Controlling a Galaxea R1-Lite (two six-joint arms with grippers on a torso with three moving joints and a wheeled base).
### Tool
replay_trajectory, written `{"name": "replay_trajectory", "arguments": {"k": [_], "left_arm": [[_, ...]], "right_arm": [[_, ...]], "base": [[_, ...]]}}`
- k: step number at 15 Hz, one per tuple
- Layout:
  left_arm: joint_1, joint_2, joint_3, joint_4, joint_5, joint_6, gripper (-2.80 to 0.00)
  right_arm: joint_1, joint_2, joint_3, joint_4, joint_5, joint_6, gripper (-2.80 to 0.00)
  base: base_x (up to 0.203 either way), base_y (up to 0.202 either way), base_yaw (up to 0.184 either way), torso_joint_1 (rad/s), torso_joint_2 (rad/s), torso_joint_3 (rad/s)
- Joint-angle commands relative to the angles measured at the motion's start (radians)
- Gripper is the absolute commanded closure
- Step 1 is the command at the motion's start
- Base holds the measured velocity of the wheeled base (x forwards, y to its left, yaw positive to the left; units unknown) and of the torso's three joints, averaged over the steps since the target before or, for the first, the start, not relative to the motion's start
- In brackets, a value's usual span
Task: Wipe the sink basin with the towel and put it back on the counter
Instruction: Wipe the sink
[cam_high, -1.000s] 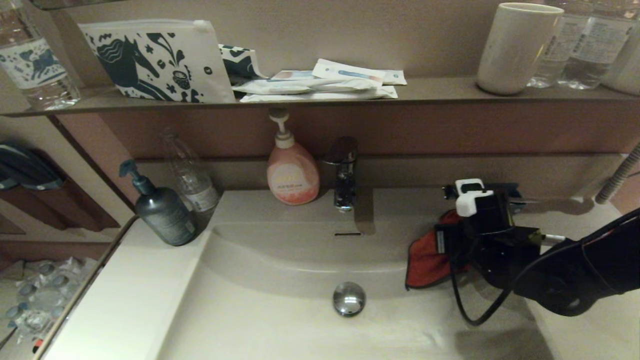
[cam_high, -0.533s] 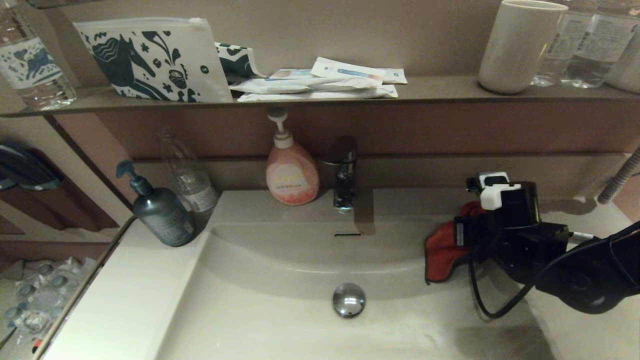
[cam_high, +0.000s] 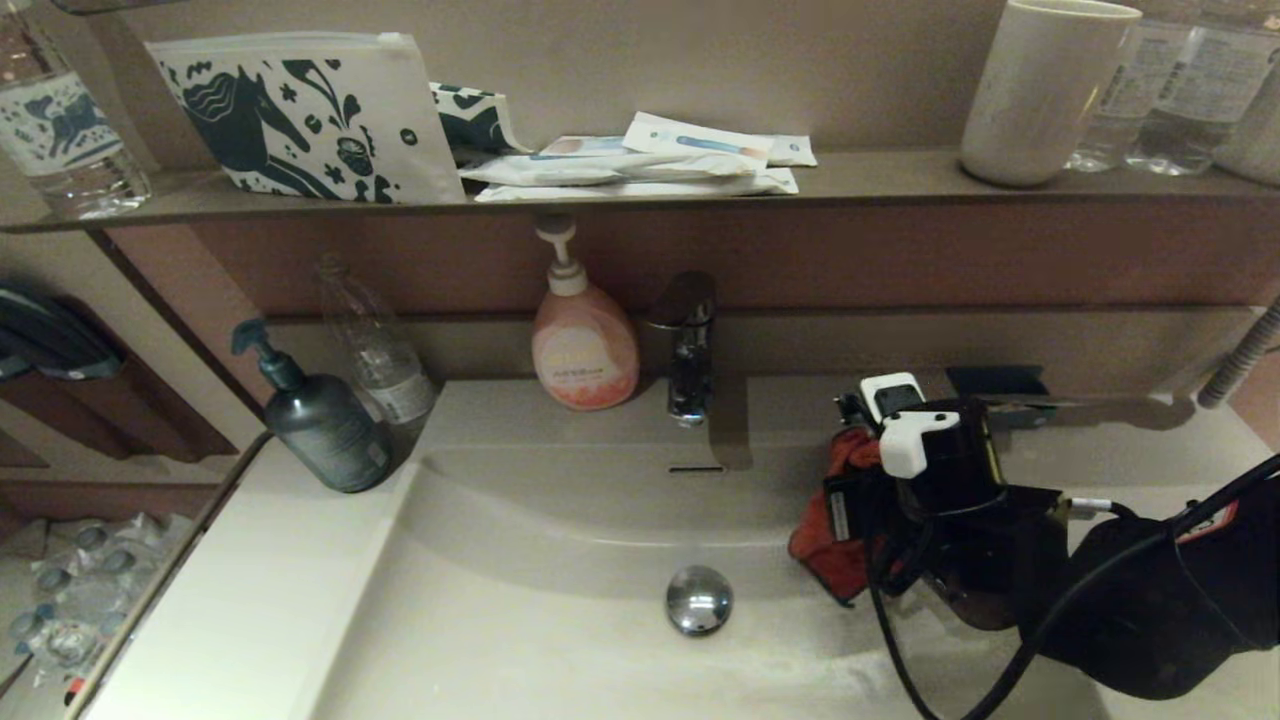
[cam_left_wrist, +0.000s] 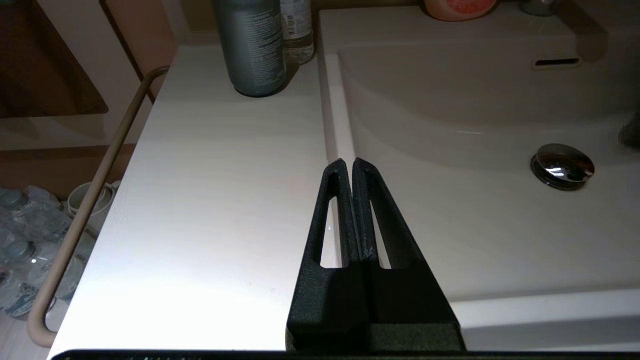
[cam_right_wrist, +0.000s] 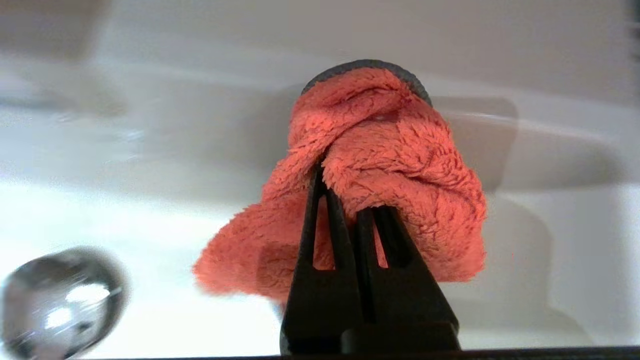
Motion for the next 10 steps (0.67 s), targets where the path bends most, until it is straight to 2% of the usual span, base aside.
{"name": "replay_trajectory", "arguments": {"k": [1, 6, 8, 10], "left_arm": [[0.0, 0.0, 0.0, 0.0, 0.0, 0.0, 0.0], [0.0, 0.0, 0.0, 0.0, 0.0, 0.0, 0.0], [0.0, 0.0, 0.0, 0.0, 0.0, 0.0, 0.0], [0.0, 0.0, 0.0, 0.0, 0.0, 0.0, 0.0]], "right_arm": [[0.031, 0.032, -0.008, -0.006, -0.004, 0.0, 0.0], [0.083, 0.206, -0.141, -0.006, -0.027, -0.001, 0.0], [0.075, 0.23, -0.172, -0.005, -0.034, -0.006, 0.0], [0.028, 0.23, -0.168, -0.004, -0.037, -0.024, 0.0]], "base": [[0.0, 0.0, 0.0, 0.0, 0.0, 0.0], [0.0, 0.0, 0.0, 0.0, 0.0, 0.0], [0.0, 0.0, 0.0, 0.0, 0.0, 0.0], [0.0, 0.0, 0.0, 0.0, 0.0, 0.0]]}}
